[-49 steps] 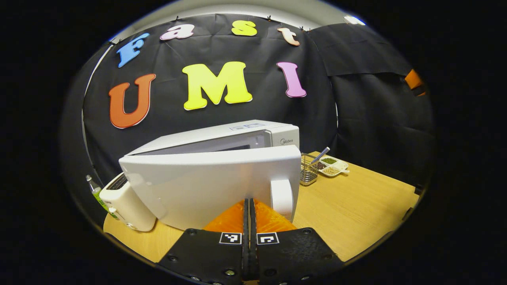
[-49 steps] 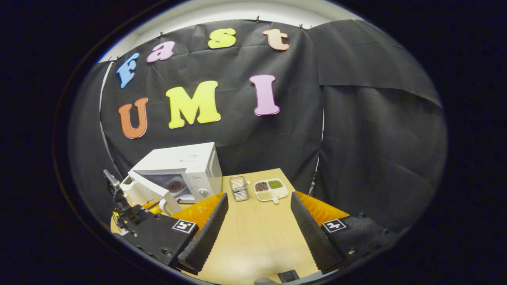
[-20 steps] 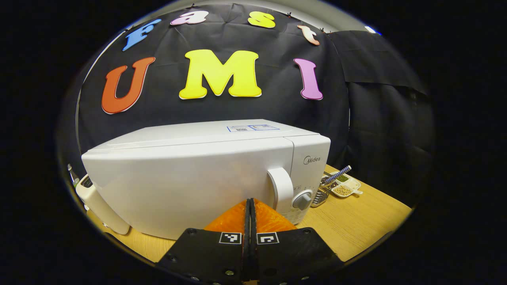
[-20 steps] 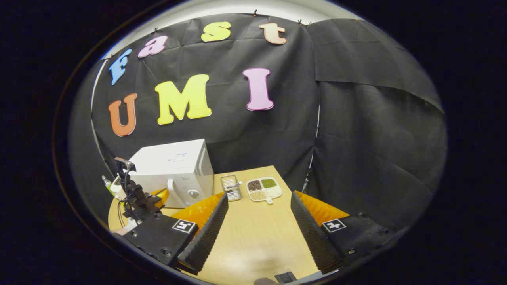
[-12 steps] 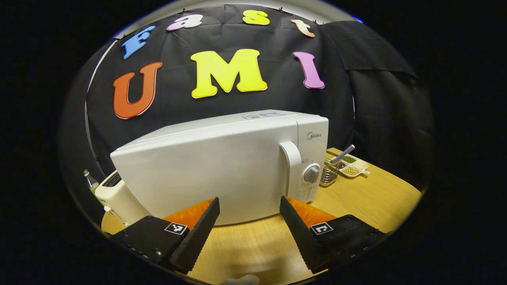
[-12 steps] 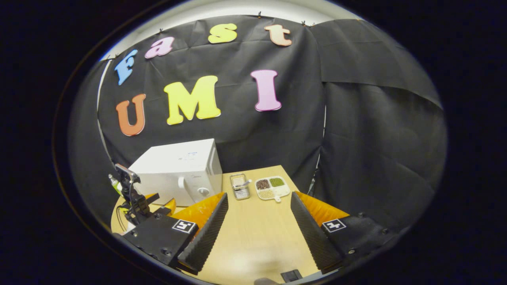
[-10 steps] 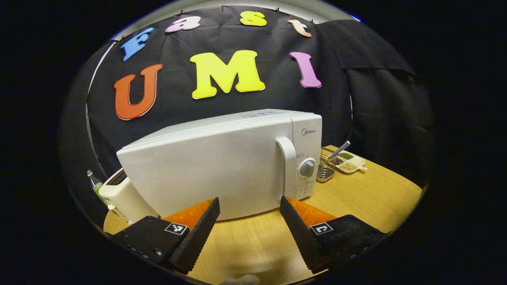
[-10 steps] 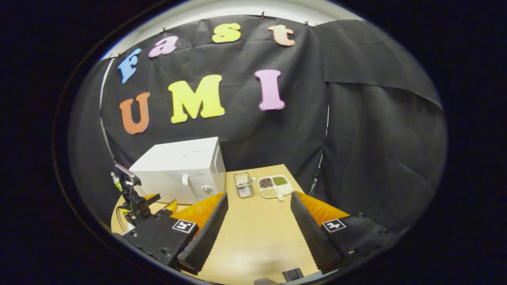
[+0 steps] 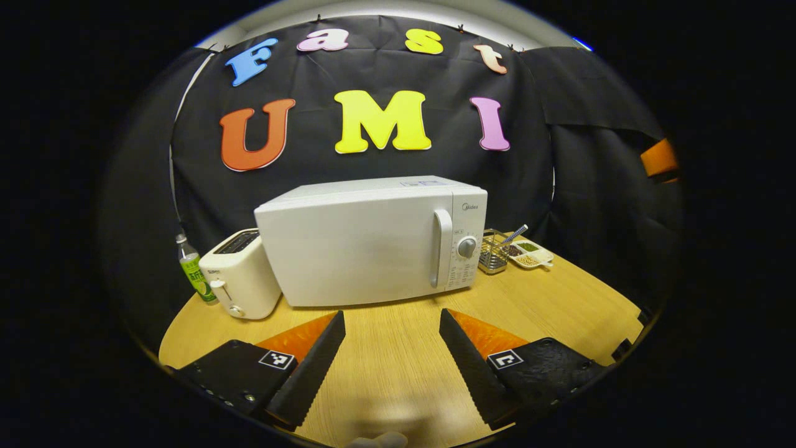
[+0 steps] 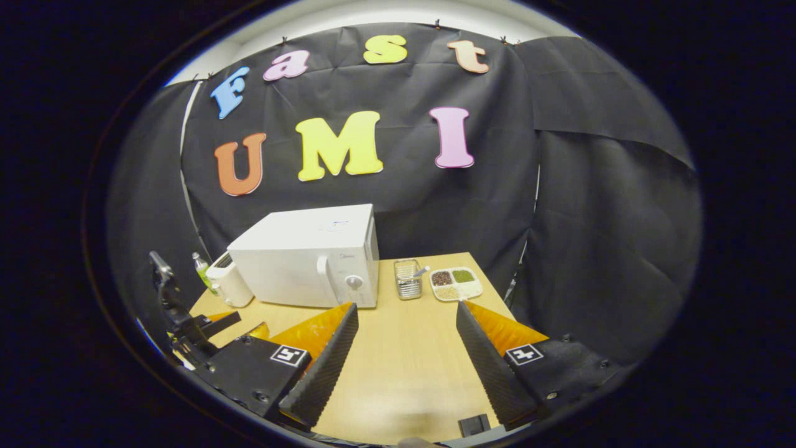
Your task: Open the microwave oven with the left hand, put the food in, and close the microwave oven.
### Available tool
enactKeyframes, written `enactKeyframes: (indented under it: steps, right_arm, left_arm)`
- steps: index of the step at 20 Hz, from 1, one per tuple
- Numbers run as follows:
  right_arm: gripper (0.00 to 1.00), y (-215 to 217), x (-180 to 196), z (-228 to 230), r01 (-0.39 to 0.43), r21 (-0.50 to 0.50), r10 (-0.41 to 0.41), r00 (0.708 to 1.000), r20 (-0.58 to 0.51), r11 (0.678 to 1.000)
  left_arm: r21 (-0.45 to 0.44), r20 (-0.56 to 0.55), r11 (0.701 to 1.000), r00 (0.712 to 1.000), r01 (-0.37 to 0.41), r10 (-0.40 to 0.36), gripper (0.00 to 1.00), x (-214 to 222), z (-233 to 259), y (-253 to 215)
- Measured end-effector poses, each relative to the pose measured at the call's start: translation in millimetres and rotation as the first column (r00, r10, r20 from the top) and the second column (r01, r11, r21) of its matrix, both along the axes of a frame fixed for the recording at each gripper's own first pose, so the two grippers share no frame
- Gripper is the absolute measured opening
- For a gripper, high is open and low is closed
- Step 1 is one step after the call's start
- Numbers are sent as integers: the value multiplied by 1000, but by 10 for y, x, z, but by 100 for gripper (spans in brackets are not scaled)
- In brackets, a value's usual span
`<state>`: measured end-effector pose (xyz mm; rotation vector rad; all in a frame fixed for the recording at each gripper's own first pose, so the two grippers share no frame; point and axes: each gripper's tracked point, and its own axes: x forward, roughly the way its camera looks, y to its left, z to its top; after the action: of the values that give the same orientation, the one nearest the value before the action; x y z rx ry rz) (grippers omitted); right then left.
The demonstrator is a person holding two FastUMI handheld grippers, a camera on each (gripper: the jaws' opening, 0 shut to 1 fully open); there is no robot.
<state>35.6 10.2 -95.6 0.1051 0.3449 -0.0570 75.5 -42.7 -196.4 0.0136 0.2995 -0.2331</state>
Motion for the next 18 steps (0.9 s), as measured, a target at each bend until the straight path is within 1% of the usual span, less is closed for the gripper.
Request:
enactKeyframes:
  steps: [1, 2, 4, 7, 8, 9, 10, 11, 12, 16, 17, 18]
  right_arm:
    - [92, 66, 1, -2, -14, -2, 14, 1000, 7, 1000]
    - [100, 144, -7, 9, -29, -3, 29, 999, 15, 1000]
    - [100, 300, -27, 20, -59, -5, 59, 998, 33, 998]
    - [100, 520, -40, 93, -96, -14, 96, 993, 75, 995]
    - [92, 586, -51, 117, -108, -17, 109, 990, 88, 994]
    - [100, 656, -51, 147, -120, -20, 121, 987, 102, 993]
    - [92, 713, -65, 174, -128, -20, 129, 985, 115, 992]
    - [100, 767, -72, 208, -134, -20, 135, 983, 128, 991]
    - [92, 812, -79, 249, -138, -23, 140, 980, 143, 990]
    - [92, 958, -50, 417, -151, -34, 155, 970, 187, 988]
    - [92, 975, -23, 460, -152, -34, 155, 968, 199, 988]
    - [92, 987, -3, 500, -148, -31, 152, 967, 205, 988]
  left_arm:
    - [-6, 17, 1000, 1000, -11, 11, 97, -105, 119, 80]
    - [-11, 28, 999, 999, -31, 31, 97, -204, 240, 170]
    - [-26, 52, 997, 996, -72, 73, 97, -411, 460, 344]
    - [-40, 101, 994, 990, -97, 100, 96, -674, 803, 513]
    - [-41, 118, 994, 987, -103, 107, 96, -742, 915, 569]
    - [-43, 127, 993, 985, -111, 116, 96, -791, 998, 628]
    - [-50, 135, 991, 983, -121, 127, 96, -834, 1103, 690]
    - [-59, 143, 990, 980, -132, 139, 96, -868, 1197, 747]
    - [-63, 149, 988, 977, -144, 152, 96, -890, 1288, 805]
    - [-100, 178, 977, 962, -191, 206, 96, -899, 1625, 1042]
    - [-115, 188, 974, 958, -197, 216, 87, -872, 1707, 1071]
    - [-126, 196, 972, 956, -196, 218, 96, -844, 1750, 1090]
